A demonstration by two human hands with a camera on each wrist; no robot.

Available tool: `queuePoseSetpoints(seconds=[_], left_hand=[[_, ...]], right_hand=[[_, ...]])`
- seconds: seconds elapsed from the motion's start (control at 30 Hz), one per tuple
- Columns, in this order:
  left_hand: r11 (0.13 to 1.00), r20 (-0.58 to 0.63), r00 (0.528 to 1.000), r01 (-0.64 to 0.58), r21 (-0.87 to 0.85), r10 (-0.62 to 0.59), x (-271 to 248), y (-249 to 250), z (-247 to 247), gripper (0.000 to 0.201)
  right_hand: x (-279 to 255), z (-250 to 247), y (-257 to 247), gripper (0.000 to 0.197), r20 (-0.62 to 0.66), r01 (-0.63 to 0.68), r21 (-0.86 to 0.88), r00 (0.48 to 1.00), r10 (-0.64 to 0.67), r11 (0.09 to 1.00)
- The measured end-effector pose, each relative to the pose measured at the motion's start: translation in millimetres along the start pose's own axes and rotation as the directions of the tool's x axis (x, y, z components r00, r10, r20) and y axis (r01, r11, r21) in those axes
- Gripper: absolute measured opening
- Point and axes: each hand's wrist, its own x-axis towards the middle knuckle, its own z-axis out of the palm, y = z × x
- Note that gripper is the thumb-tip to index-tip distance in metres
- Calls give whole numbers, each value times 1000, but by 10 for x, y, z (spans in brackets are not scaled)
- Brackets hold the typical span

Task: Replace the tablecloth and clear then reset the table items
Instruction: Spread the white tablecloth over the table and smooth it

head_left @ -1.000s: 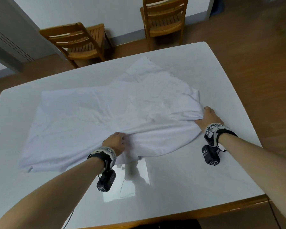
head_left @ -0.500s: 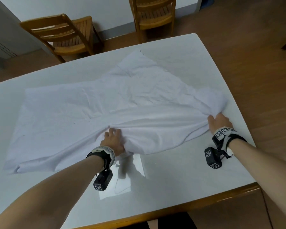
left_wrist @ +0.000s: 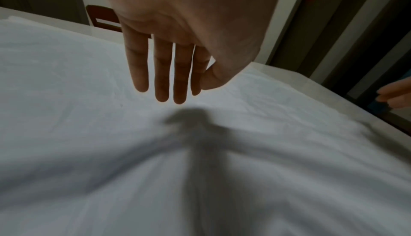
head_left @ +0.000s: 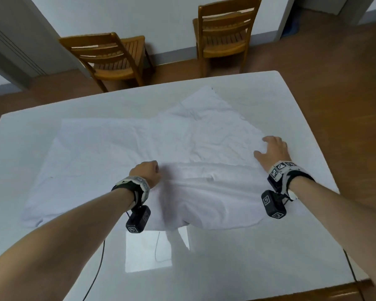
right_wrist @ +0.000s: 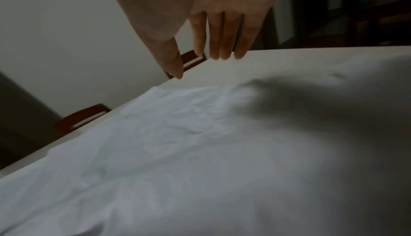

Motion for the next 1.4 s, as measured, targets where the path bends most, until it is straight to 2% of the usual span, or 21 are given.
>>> queuePoseSetpoints(seconds=[0.07,0.17,0.33,0.43,0.47,0.53,0.6,0.67,0.77,0.87,0.93,1.0,1.1,1.23,1.3,1.4], left_hand=[[999,-17,1000,21,-34,-22,250,-178,-174,19],[998,-14,999,36,-42,-37,672,-450,-366,27],[1000,23,1000,6,-12,-6,1365,-853,-376,50],[999,64,998,12,-34,-10,1628,-1048,-232,48],[998,87,996,38,-45,-34,1681,-1112,-178,54],[996,104,993,67,-66,-60,1767,-1231,-80,70],[992,111,991,82,-97,-71,1791,-1317,-60,76],[985,126,988,108,-134,-91,1827,-1406,-89,78],[969,126,976,195,-150,-177,1854,-1557,-157,77],[953,118,958,277,-123,-263,1798,-1717,-197,73],[947,106,944,318,-47,-312,1732,-1825,-171,69],[950,57,949,311,1,-311,1672,-1919,-113,72],[940,81,938,340,-21,-337,1618,-2114,-2,71],[852,172,855,511,-111,-490,1429,-2289,36,76],[843,184,848,522,-131,-496,1279,-2297,68,81],[837,215,842,528,-143,-495,1025,-2309,176,88]], right_hand=[[196,182,-427,48,116,85,-31,990,-81,996],[437,534,-1014,50,213,190,-96,963,-167,977],[820,1105,-1707,54,291,303,-207,927,-238,930],[1052,1311,-1894,62,300,305,-314,930,-211,899],[1125,1347,-1920,58,306,319,-349,927,-214,881],[1263,1360,-1917,38,346,352,-389,912,-219,851],[1342,1301,-1845,20,370,335,-383,910,-189,861],[1434,1210,-1711,17,283,260,-361,946,-161,896],[1558,1006,-1408,17,155,71,-324,988,-21,943],[1672,832,-1120,19,101,-79,-293,988,113,953],[1712,768,-989,22,69,-163,-248,980,185,955],[1720,749,-920,22,36,-194,-216,978,207,957],[1669,766,-960,19,2,-161,-183,986,164,970],[1514,821,-1128,46,47,-83,-229,994,96,970],[1378,882,-1255,54,52,-9,-272,998,24,962],[1090,1075,-1503,58,101,182,-293,982,-159,939]])
